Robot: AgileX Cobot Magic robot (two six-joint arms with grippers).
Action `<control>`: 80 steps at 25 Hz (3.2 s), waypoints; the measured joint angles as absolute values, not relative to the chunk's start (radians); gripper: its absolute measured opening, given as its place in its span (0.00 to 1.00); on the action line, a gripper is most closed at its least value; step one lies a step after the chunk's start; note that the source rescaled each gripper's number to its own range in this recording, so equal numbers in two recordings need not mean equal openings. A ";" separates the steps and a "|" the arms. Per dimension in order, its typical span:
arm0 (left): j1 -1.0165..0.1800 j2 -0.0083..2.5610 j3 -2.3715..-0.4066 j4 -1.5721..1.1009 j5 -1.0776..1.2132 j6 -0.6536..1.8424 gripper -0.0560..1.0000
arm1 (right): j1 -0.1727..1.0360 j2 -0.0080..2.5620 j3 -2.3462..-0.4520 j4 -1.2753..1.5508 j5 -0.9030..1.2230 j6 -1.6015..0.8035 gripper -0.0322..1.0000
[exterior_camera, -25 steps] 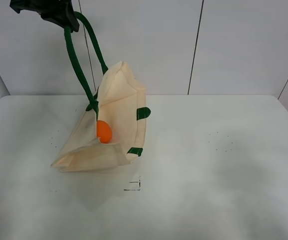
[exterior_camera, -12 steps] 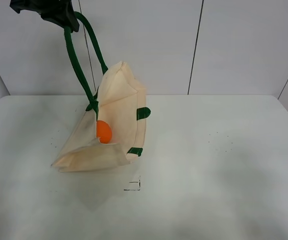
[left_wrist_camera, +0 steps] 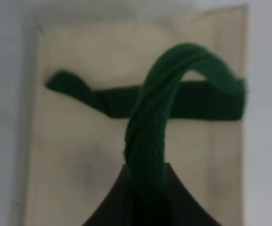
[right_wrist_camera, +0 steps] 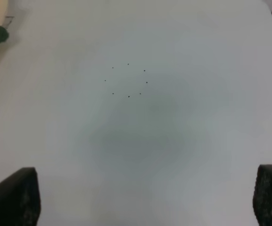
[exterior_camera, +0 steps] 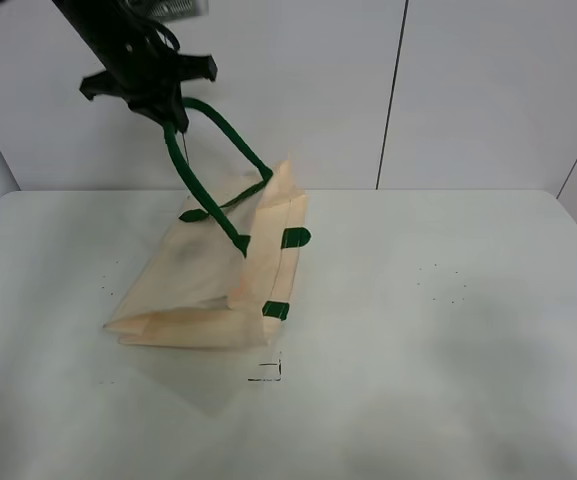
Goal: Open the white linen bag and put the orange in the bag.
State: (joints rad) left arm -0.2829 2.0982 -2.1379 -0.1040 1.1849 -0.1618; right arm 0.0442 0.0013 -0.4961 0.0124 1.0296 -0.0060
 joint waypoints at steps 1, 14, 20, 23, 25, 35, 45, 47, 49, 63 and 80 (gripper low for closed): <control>-0.283 2.129 -2.128 -0.123 1.182 -0.149 0.05 | 0.044 0.001 -0.496 0.012 1.030 -0.006 1.00; -0.283 2.262 -2.111 -0.212 1.146 -0.067 0.91 | 0.044 0.001 -0.496 0.013 1.030 -0.006 1.00; -0.284 2.254 -2.111 -0.159 1.185 -0.061 0.99 | 0.044 0.001 -0.496 0.013 1.030 -0.006 1.00; -0.287 2.222 -2.112 -0.054 1.189 -0.088 0.99 | 0.044 0.001 -0.496 0.013 1.030 -0.006 1.00; -0.287 2.190 -2.116 0.015 1.189 -0.111 0.99 | 0.044 0.001 -0.496 0.013 1.030 -0.006 1.00; -0.199 2.140 -2.122 0.071 1.189 -0.124 0.99 | 0.044 0.001 -0.496 0.013 1.030 -0.006 1.00; -0.051 2.140 -2.122 0.086 1.190 -0.113 0.99 | 0.044 0.001 -0.496 0.013 1.030 -0.006 1.00; -0.051 2.128 -2.117 0.073 1.190 -0.110 0.99 | 0.044 0.001 -0.496 0.013 1.030 -0.006 1.00; -0.051 2.103 -2.091 0.063 1.190 -0.108 0.99 | 0.044 0.001 -0.496 0.013 1.030 -0.006 1.00; -0.051 1.624 -1.455 0.059 1.188 -0.108 0.99 | 0.044 0.001 -0.496 0.015 1.030 -0.006 1.00; -0.051 0.736 -0.557 0.067 1.061 -0.080 0.99 | 0.044 0.001 -0.496 0.015 1.030 -0.006 1.00</control>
State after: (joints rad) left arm -0.0506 0.7358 -0.5565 0.0673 1.0609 -0.0804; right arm 0.0442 0.0013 -0.4961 0.0152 1.0296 -0.0060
